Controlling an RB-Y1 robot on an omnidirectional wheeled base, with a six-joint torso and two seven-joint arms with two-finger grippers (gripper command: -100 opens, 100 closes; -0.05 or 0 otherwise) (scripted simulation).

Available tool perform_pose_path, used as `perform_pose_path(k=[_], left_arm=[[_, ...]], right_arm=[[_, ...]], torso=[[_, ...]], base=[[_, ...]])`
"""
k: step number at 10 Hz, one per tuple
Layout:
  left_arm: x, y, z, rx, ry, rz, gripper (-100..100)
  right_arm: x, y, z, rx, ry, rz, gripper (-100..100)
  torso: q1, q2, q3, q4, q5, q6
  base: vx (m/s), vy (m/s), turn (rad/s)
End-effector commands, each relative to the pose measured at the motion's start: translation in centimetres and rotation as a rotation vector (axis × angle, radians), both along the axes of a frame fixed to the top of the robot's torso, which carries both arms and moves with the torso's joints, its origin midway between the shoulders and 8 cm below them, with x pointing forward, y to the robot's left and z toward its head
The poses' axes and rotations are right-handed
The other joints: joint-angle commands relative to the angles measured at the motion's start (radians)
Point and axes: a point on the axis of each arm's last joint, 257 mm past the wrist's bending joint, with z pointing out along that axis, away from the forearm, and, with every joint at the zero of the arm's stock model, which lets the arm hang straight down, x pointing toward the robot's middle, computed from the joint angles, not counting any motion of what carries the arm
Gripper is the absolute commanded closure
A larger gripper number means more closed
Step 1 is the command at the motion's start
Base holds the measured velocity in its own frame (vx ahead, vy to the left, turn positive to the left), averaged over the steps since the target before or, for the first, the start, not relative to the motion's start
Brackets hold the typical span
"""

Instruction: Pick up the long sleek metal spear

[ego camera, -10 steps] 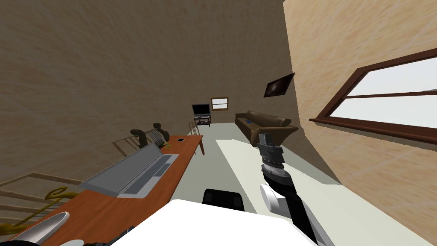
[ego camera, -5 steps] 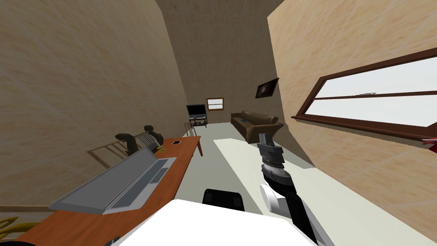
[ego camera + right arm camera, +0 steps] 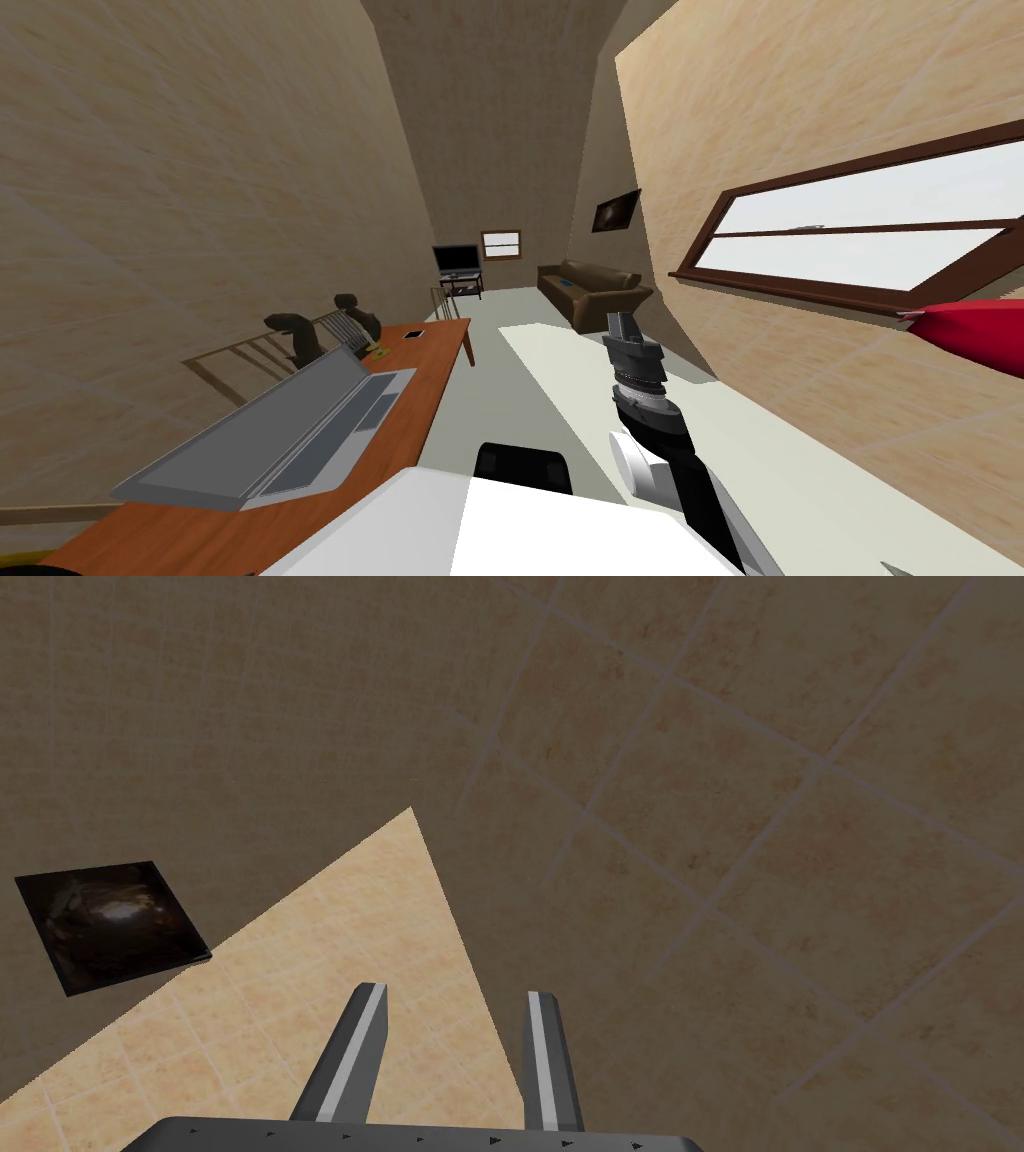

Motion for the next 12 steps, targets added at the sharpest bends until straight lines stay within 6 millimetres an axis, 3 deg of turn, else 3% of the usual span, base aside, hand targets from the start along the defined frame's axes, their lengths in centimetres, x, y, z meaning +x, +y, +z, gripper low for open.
perform_pose_path(k=[1,2,12], left_arm=[[0.0,0.0,0.0,0.000,0.000,0.000,0],[0.3,0.2,-0.2,0.003,-0.004,-0.007,-100],[1.9,1.0,-1.8,0.013,-0.013,-0.049,-100]], right_arm=[[0.0,0.0,0.0,0.000,0.000,0.000,0],[0.0,0.0,0.0,0.000,0.000,0.000,0],[0.0,0.0,0.0,0.000,0.000,0.000,0]], torso=[[0.000,0.000,0.000,0.000,0.000,0.000],[-0.002,-0.001,-0.001,0.000,-0.001,0.000],[-0.004,-0.002,-0.001,-0.001,-0.001,0.000]], base=[[-0.004,0.008,0.006],[0.000,0.000,0.034],[0.007,-0.011,0.041]])
